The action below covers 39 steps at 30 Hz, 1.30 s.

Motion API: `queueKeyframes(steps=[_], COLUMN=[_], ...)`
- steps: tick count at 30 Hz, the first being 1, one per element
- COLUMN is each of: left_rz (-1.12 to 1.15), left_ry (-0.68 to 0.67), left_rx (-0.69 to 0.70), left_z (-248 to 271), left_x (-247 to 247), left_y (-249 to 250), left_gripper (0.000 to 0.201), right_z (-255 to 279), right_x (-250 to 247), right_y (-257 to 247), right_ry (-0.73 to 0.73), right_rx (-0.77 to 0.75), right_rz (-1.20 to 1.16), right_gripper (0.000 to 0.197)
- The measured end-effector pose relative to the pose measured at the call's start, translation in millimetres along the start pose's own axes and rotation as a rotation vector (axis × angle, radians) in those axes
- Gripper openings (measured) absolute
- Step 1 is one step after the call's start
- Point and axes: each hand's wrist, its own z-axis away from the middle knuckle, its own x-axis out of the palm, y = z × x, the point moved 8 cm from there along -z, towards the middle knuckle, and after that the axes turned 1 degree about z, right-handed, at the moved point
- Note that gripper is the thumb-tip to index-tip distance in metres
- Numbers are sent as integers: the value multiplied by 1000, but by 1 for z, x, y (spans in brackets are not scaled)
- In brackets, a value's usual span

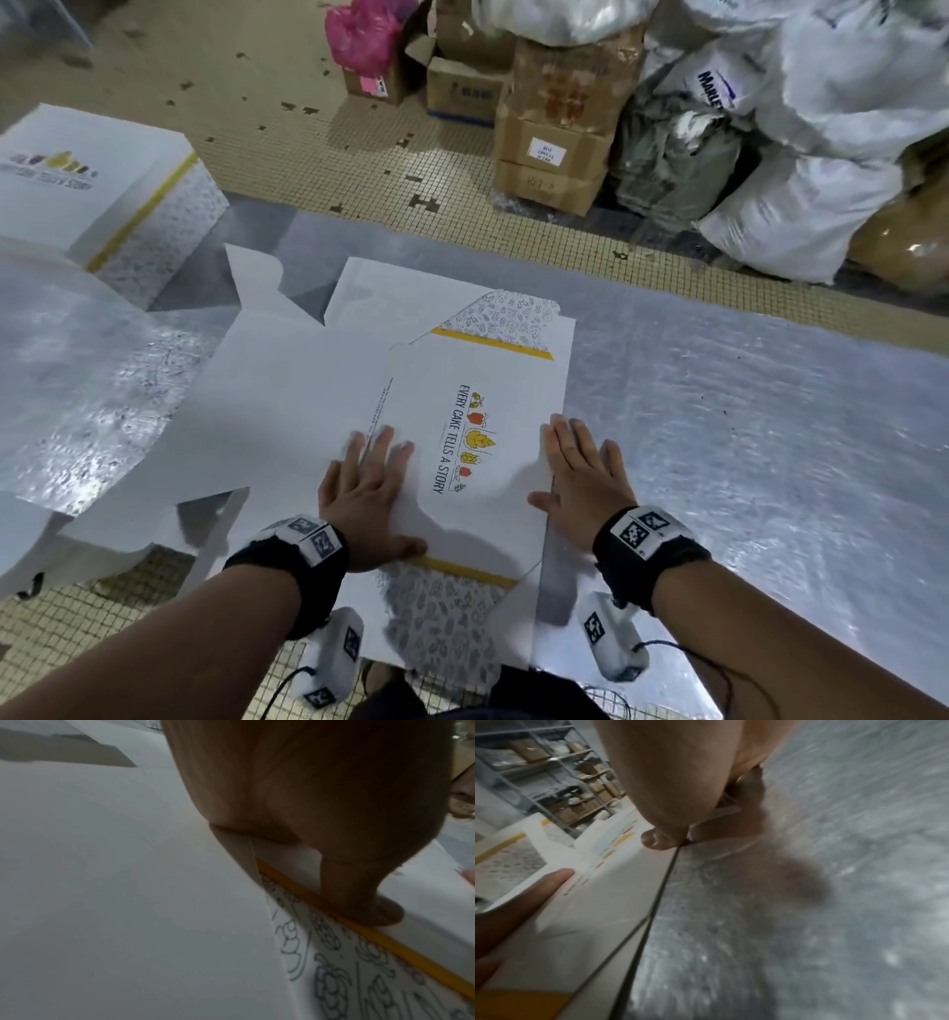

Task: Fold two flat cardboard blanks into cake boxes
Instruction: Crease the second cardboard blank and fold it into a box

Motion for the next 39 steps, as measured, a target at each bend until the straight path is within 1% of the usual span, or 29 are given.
queueKeyframes(steps=[4, 6, 8, 10, 13, 18, 21, 23, 26, 32, 37, 39], left_rz=[13, 29, 53, 65, 66, 69, 64, 51, 49, 55, 95, 147], left_ry=[10, 7, 0, -11, -16, -16, -10, -5, -1, 16, 57, 87], left_rx=[-2, 8, 19, 31, 40, 45, 49, 57, 62, 62, 72, 94], left_z=[1, 1, 2, 3, 4, 4, 5, 6, 5, 3, 5, 8], left_x=[0, 0, -1, -2, -3, -2, -2, -1, -2, -2, -4, -6], left_y=[1, 0, 1, 2, 3, 3, 2, 2, 3, 3, 4, 3], left_gripper=[128, 127, 127, 126, 124, 123, 121, 121, 121, 124, 123, 121], right_z=[5, 12, 21, 28, 32, 34, 37, 41, 44, 44, 47, 47], right_x=[-4, -4, 1, 8, 11, 10, 11, 16, 22, 15, 19, 20], right_y=[-4, -7, -11, -12, -11, -20, -22, -20, -18, -27, -22, -20], right_ry=[-10, -51, -103, -123, -91, -112, -95, -112, -115, -111, -93, -82], right_rx=[53, 65, 59, 78, 129, 186, 176, 176, 205, 238, 219, 216], right_rz=[17, 24, 52, 57, 19, 29, 44, 34, -6, 30, -34, -72], right_gripper=[88, 98, 113, 120, 117, 114, 114, 117, 115, 116, 113, 114])
